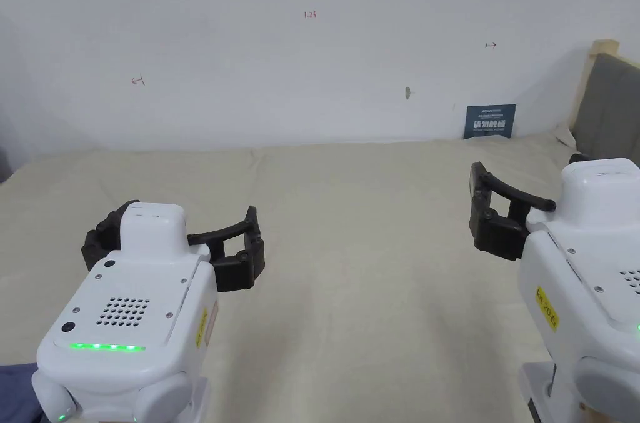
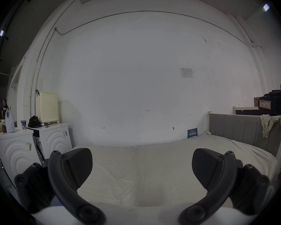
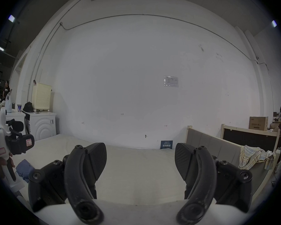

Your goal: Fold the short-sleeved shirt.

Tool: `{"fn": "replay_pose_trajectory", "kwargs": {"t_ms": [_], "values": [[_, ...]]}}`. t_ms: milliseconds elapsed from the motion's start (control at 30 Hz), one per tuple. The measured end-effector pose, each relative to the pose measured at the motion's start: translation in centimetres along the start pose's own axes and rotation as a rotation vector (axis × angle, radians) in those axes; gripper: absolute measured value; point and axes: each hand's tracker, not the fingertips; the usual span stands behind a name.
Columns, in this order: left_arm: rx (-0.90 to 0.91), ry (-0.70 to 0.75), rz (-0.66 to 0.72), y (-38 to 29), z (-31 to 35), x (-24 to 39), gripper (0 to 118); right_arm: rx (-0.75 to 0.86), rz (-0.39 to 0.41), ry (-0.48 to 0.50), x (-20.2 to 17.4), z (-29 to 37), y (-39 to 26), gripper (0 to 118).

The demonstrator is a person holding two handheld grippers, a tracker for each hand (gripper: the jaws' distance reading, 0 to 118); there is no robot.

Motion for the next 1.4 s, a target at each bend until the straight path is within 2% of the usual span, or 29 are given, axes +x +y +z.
{"fn": "replay_pose_trajectory", "kwargs": {"t_ms": [1400], "values": [[-0.008,0.009,0.027,-0.04,0.01,-0.62,118,0.0,0.013,-0.003,-0.69,-0.02,-0.09,90]]}}
